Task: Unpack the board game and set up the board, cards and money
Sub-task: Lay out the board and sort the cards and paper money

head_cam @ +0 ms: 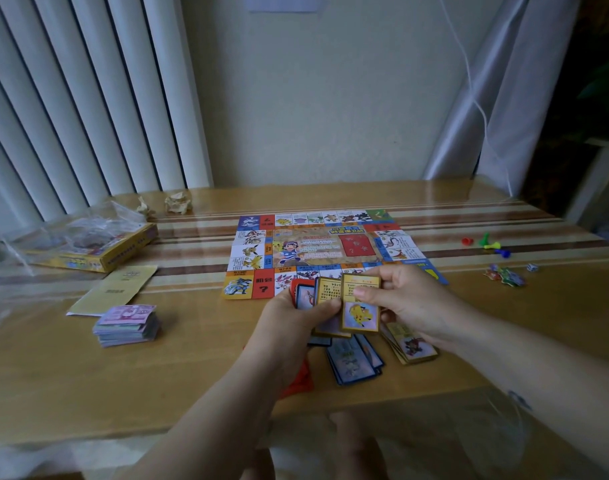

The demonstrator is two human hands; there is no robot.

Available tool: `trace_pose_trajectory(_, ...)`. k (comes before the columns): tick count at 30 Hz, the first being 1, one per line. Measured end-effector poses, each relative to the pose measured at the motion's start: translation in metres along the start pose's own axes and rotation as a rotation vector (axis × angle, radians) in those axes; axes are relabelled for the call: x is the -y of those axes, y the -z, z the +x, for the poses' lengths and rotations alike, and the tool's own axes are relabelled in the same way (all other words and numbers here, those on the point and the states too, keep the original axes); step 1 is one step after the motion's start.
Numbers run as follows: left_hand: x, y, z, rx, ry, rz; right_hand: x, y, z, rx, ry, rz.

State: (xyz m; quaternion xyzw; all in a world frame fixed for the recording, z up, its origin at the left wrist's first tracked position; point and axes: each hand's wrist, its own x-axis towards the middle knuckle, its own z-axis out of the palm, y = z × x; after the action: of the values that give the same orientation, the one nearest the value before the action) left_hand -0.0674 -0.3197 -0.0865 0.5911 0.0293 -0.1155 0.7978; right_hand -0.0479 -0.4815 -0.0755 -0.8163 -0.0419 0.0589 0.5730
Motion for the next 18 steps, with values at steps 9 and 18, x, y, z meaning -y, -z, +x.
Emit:
trace_pose_trajectory(9,-0.001,-0.002,-0.003,-0.016,0.032,-0.146,-0.002,0.001,0.006,-0.062,0.032,0.003)
trace_pose_trajectory(18,0.000,-0.012,0.004,-0.088,0.187,-0.284,-0.006,0.013,0.008,-0.066,0.010,0.114)
